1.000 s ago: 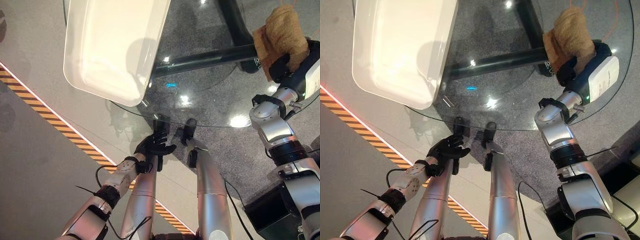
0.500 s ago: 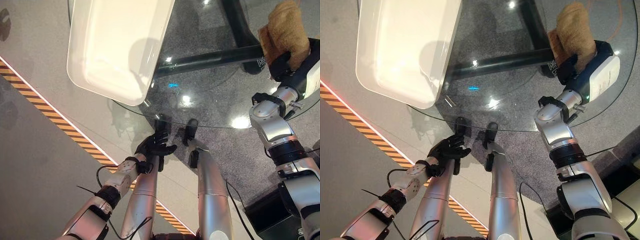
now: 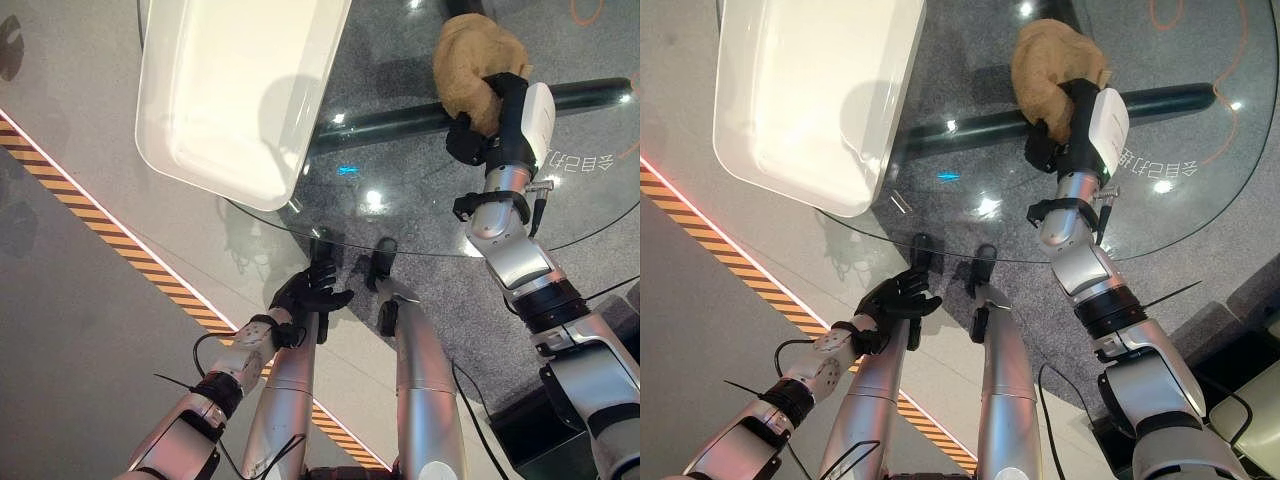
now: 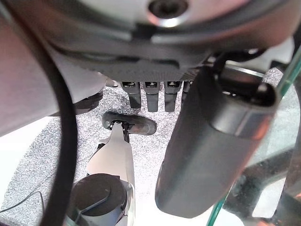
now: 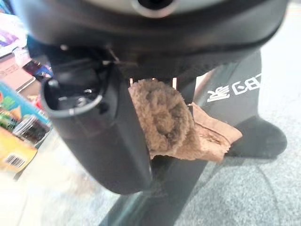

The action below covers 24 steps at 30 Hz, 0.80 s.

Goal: Wipe the table with a cloth and put it in the basket.

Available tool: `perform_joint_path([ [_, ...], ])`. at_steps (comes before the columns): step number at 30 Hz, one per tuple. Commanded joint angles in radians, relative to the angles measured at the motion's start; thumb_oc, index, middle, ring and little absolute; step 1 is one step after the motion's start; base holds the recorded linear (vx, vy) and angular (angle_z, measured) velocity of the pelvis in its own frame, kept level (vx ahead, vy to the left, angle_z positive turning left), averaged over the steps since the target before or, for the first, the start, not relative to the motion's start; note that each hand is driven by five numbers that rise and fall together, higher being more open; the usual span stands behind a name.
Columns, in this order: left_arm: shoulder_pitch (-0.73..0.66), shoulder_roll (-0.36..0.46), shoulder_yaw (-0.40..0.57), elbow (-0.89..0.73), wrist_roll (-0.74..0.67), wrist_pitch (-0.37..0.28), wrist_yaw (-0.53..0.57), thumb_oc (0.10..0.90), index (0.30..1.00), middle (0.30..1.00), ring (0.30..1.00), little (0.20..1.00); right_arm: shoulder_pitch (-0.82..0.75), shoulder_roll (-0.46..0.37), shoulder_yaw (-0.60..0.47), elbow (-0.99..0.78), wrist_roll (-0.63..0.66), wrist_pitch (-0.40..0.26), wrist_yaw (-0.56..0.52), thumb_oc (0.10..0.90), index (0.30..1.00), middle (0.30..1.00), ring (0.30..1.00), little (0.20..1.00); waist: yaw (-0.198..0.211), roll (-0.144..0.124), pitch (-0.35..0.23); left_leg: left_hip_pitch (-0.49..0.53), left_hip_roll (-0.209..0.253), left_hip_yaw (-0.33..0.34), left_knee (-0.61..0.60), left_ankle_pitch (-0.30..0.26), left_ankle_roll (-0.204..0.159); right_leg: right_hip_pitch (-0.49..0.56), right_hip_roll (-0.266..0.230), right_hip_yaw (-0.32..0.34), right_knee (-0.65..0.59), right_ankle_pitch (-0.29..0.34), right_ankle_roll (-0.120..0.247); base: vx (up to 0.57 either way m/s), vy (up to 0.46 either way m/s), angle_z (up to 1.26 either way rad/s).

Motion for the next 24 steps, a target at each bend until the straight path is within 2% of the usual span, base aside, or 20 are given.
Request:
perform_joint_path([
  [1, 0.21, -0.047, -0.049, 0.02, 0.04, 0.026, -0.024, 0.8, 0.9, 0.9, 0.9, 0.9, 0.057, 0.024, 0.091, -0.147, -0.049, -0.058, 0.131, 0.1, 0.3, 0.3, 0.3, 0.2, 0.014, 0.012, -0.017, -0.005, -0.014, 0.077, 0.11, -0.117, 0.043, 0.01, 0.05, 0.107, -0.181, 0.145, 0.082, 0.0, 0.0, 0.0],
  [5, 0.207, -0.044, -0.049, 0.013, 0.036, 0.033, -0.023, 0.8, 0.9, 0.9, 0.9, 0.9, 0.078, 0.025, 0.117, -0.168, -0.044, -0.067, 0.174, 0.1, 0.3, 0.3, 0.3, 0.2, 0.012, 0.012, -0.017, -0.005, -0.014, 0.078, 0.107, -0.114, 0.04, 0.01, 0.049, 0.106, -0.184, 0.148, 0.084, 0.0, 0.0, 0.0],
  [16, 0.184, -0.03, -0.056, -0.003, 0.018, 0.062, -0.02, 0.8, 0.9, 0.9, 0.9, 0.9, 0.117, 0.031, 0.23, -0.254, 0.017, -0.164, 0.433, 0.1, 0.3, 0.3, 0.3, 0.2, 0.008, 0.009, -0.017, -0.006, -0.016, 0.079, 0.103, -0.105, 0.035, 0.005, 0.045, 0.1, -0.182, 0.147, 0.085, 0.0, 0.0, 0.0],
  [24, 0.169, -0.022, -0.071, -0.013, -0.004, 0.078, -0.015, 0.8, 0.9, 0.9, 0.9, 0.9, 0.131, 0.016, 0.29, -0.282, 0.017, -0.183, 0.487, 0.1, 0.3, 0.3, 0.3, 0.2, 0.007, 0.009, -0.017, -0.015, -0.017, 0.08, 0.111, -0.103, 0.034, -0.006, 0.042, 0.096, -0.171, 0.143, 0.084, 0.0, 0.0, 0.01],
])
